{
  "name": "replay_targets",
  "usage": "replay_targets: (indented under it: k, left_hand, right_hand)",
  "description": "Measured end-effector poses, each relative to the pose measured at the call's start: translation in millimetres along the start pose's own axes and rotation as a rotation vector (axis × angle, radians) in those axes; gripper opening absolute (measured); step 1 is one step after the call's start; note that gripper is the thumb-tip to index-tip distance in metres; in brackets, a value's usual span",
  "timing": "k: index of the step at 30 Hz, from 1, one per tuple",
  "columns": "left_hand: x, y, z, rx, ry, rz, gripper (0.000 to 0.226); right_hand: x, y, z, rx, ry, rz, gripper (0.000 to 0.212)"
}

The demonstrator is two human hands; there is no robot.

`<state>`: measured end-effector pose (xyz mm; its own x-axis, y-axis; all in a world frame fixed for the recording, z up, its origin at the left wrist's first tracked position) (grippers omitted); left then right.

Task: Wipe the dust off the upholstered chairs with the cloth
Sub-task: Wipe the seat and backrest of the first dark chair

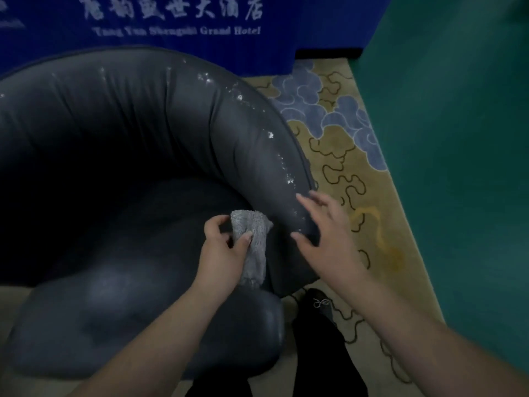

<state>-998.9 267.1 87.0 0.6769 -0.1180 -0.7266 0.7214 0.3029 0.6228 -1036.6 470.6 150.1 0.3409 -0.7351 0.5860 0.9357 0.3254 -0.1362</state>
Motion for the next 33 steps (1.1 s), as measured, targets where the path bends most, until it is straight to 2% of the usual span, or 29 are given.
replay_targets:
  k: [4,7,10,12,14,17,19,21,24,26,29,33]
  left_hand:
    - [3,1,-33,-0.099,0.131,-0.020,0.063]
    - [-1,7,-69,-0.168,0.017,-0.080,0.056]
    - [1,8,-89,-0.225,-0.045,-0.039,0.069]
    - [0,13,-82,-0.340,0.001,-0.050,0.063]
    - [-12,21,-81,-0.416,0.046,-0.144,0.051]
    - [-34,24,-104,-0.368,-0.082,-0.291,0.048]
    - [-34,16,-105,-0.380,-0.161,-0.299,0.052]
    - [-27,5,-94,-0.407,-0.184,-0.254,0.055]
    - [-11,-6,-70,-0.441,-0.021,-0.102,0.040]
    - [-21,5,-70,-0.471,0.062,-0.179,0.037]
    - [-40,21,-98,-0.389,-0.003,-0.364,0.040]
    - [-30,14,-103,-0.449,-0.053,-0.346,0.052]
  right_hand:
    - [-44,-17,-3,0.169,0.006,0.015,0.087]
    - [-60,-20,-23,0.359,-0.070,0.072,0.104]
    - [-69,-22,-28,0.421,-0.127,0.153,0.113]
    - [-71,-22,-30,0.439,-0.133,0.200,0.115]
    - [-72,-21,-30,0.439,-0.167,0.218,0.115]
    - [-72,-21,-31,0.445,-0.173,0.235,0.115]
    - [-71,-22,-31,0.456,-0.153,0.244,0.117]
    - [-71,-23,-31,0.470,-0.153,0.245,0.120]
    - [-72,-26,-29,0.468,-0.190,0.239,0.119]
    - [-75,-31,-25,0.441,-0.211,0.233,0.119]
    - [-82,-41,-22,0.420,-0.261,0.214,0.119]
    - [-82,-44,-24,0.449,-0.246,0.212,0.123]
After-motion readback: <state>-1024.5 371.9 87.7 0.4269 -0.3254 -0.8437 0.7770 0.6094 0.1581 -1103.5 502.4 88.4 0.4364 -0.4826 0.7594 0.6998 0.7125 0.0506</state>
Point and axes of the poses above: each hand's wrist, its own y-axis away from the middle knuckle, its own z-axis out of the back of the hand, x = y × z, the point moved 9 cm from there along -y, towards the middle knuckle, and after that the axes turned 14 degrees about z, right-handed, at the moved point
